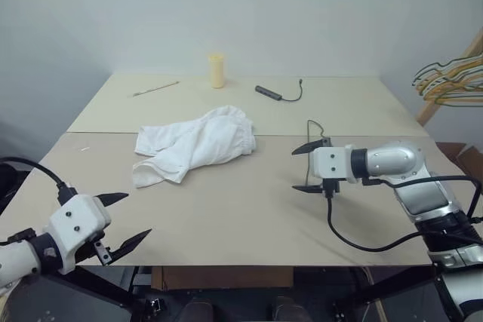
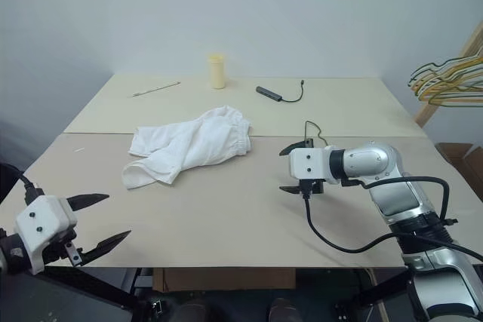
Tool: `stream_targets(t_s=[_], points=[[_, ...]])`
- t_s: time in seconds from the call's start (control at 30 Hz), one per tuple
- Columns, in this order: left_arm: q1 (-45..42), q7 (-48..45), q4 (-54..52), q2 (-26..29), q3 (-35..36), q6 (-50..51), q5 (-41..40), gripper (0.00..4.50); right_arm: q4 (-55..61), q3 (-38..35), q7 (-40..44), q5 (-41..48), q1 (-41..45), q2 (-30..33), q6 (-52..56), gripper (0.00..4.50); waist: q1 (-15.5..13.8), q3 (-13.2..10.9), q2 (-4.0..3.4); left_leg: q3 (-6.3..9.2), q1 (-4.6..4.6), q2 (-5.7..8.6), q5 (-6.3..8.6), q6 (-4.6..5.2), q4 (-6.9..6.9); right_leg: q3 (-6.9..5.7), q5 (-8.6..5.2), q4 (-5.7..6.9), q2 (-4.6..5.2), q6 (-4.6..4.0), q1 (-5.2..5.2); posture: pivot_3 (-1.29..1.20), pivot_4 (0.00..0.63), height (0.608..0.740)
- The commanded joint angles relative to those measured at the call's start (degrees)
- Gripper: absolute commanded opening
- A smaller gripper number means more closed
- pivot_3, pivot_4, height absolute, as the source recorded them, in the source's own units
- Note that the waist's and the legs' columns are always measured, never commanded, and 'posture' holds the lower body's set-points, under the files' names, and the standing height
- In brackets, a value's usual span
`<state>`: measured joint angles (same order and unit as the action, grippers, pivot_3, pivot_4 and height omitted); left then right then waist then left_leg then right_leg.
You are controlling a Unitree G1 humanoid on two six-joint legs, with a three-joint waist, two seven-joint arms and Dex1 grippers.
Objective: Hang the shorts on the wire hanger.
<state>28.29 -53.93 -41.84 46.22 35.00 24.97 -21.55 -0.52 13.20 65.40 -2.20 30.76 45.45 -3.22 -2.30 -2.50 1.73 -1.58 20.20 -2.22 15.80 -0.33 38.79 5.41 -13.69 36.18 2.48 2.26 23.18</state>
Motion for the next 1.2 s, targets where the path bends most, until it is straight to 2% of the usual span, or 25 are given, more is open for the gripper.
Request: stream_targets(t_s=[0.03,0.37,0.53,0.67,0.87,1.03,1.2], points=[[-1.44,0.47,-0.32,0.90,0.95,0.76,-1.07,4.50,1.82,-0.87,-0.71,-0.06,0.41,0.08,-0.15,4.46,0.01,0.00,0.00,0.00,0.00,0.00,0.00,0.00,0.00,0.00,0.00,0.00,0.00,0.00,0.00,0.16,0.000,0.740],[-2.29,2.74,1.07,1.47,-1.99,0.18,3.23,4.50,2.10,-0.69,-1.59,-0.57,-0.03,-0.08,-0.16,4.46,0.06,0.00,0.00,0.00,0.00,0.00,0.00,0.00,0.00,0.00,0.00,0.00,0.00,0.00,0.00,0.16,0.000,0.740],[-3.80,6.67,4.49,2.95,-7.13,1.83,9.67,4.50,1.48,-0.09,-2.59,-1.77,0.22,-1.07,-0.10,4.46,0.07,0.00,0.00,0.00,-0.01,0.01,0.00,0.00,0.00,0.00,0.00,0.02,0.00,0.00,0.00,0.15,0.000,0.740],[-6.28,9.12,6.79,1.73,-10.72,3.76,10.96,4.50,1.88,-0.20,-3.27,-2.77,0.17,-1.24,0.31,4.46,0.17,0.00,0.00,0.00,0.00,0.01,0.00,0.00,0.00,0.01,0.01,0.01,0.00,0.00,0.00,0.13,0.000,0.740],[-16.04,16.40,11.93,-3.21,-20.31,4.26,14.55,4.50,4.35,-0.52,-4.85,-3.14,-1.51,-1.77,2.10,4.46,0.03,0.01,0.01,0.00,0.01,0.02,0.00,0.00,0.00,-0.01,0.34,0.01,0.00,0.10,-0.01,0.10,0.000,0.740],[-25.44,24.47,23.68,-2.69,-35.42,-4.72,31.66,4.50,6.84,-0.52,-5.71,-3.14,-3.13,-2.10,3.82,4.46,0.15,0.02,0.01,0.00,0.00,0.06,0.00,0.00,0.00,0.02,0.44,0.02,-0.01,-0.02,-0.02,0.08,0.000,0.740],[-35.82,27.93,33.61,-6.62,-43.79,-9.06,38.49,4.50,6.83,-0.40,-6.58,-4.16,-3.25,-2.10,4.14,4.46,0.12,0.02,0.02,0.00,0.05,0.10,0.00,0.00,0.03,0.02,0.48,-0.02,-0.01,0.02,-0.02,0.08,0.000,0.740]])
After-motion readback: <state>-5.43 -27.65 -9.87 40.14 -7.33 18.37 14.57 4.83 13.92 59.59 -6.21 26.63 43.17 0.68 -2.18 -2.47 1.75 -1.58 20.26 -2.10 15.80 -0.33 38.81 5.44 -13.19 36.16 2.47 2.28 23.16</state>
